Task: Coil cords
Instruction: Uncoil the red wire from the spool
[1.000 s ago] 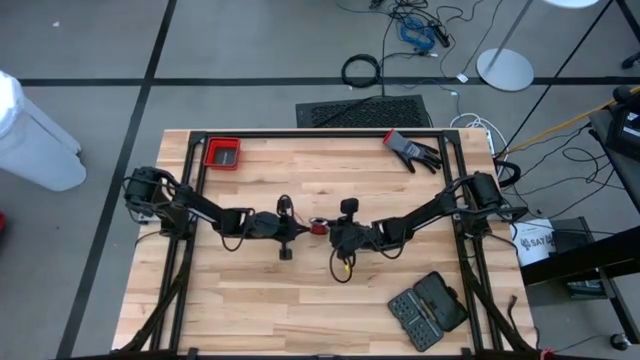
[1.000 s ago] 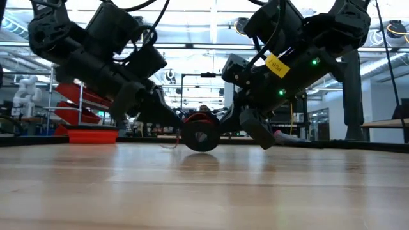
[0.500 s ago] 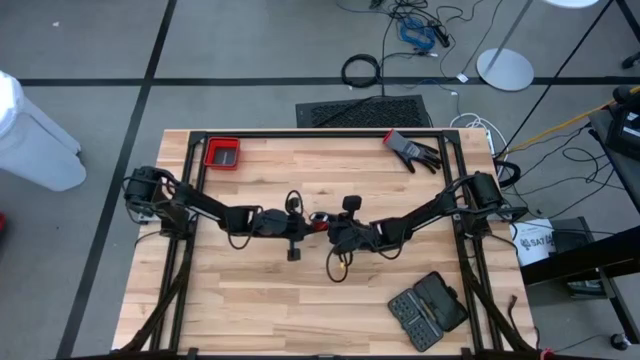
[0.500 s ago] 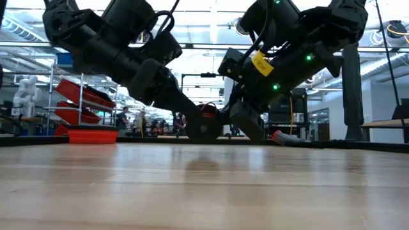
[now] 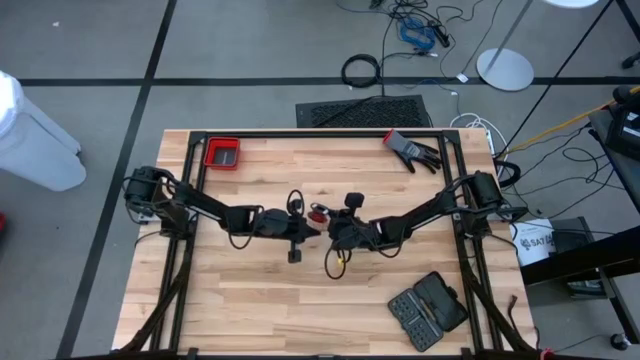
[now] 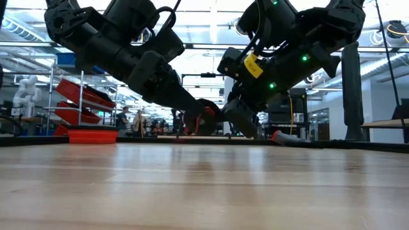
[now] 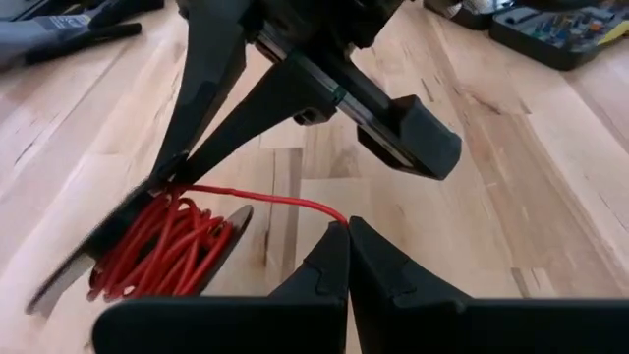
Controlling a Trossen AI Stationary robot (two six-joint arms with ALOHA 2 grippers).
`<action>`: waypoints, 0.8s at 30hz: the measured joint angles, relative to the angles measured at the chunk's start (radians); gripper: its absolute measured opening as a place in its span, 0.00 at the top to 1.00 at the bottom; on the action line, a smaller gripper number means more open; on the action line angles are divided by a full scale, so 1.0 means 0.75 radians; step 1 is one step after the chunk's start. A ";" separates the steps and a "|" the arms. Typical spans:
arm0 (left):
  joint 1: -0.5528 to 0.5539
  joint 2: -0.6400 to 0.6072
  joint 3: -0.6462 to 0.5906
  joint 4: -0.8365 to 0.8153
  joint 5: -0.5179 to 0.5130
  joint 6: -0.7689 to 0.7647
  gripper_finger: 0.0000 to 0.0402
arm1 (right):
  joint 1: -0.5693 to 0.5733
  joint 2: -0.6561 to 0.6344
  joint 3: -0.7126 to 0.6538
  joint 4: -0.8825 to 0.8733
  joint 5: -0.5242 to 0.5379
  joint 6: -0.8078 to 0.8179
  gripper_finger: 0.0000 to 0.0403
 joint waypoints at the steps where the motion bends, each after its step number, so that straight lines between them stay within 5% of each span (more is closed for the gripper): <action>1: 0.000 0.000 0.000 0.002 -0.002 -0.004 0.99 | 0.001 0.000 0.000 -0.001 0.008 0.005 1.00; 24: 0.018 0.001 0.000 0.108 -0.064 -0.102 0.99 | 0.000 -0.112 -0.001 0.049 -0.006 0.095 1.00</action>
